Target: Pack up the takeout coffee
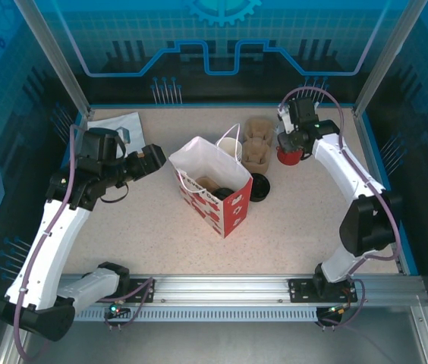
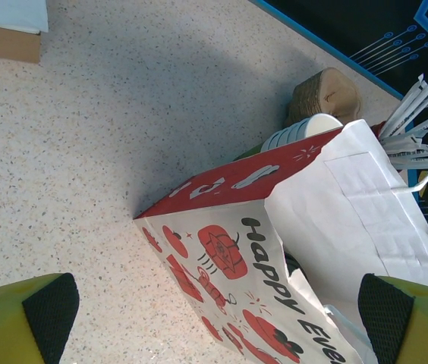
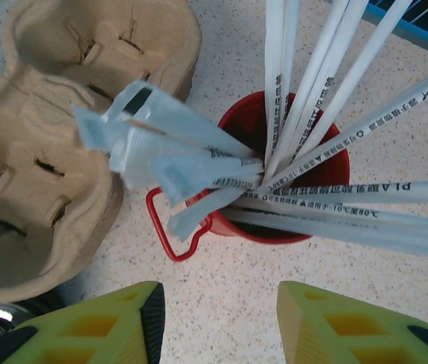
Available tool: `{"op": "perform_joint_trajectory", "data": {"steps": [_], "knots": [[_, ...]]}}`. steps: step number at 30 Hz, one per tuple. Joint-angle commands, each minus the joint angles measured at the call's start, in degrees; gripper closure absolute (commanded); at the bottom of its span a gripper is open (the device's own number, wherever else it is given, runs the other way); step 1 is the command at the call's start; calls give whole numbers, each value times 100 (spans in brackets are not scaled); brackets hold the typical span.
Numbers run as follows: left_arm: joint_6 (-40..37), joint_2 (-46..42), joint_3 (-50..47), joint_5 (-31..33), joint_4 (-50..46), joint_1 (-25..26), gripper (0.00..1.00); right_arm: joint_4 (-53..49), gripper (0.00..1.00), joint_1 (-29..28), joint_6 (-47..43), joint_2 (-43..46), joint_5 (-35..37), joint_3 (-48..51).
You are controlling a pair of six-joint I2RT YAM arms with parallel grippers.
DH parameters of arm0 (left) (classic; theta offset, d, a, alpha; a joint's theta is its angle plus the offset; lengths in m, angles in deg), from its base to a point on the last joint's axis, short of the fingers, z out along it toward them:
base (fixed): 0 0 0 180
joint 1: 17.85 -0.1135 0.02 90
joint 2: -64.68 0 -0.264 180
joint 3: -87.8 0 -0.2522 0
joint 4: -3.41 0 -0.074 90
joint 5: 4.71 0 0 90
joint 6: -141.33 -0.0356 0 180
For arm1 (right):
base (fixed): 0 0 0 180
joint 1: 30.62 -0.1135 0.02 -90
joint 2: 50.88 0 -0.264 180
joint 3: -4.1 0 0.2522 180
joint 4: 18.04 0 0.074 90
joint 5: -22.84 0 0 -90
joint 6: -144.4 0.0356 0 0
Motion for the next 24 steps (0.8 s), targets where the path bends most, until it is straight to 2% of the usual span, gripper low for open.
{"op": "perform_joint_trajectory", "data": {"steps": [1,21,24], "knots": [[-114,-35,-33,65,-87,-54,1,292,56,121,-181,-186,-309,-310],[-92,15,-14,74,-134,-98,1,307,60,302,-311,-1168,-705,-1200],[-91,35,-9,71,-138,-98,1,270,64,311,-342,-1228,-797,-1285]]}}
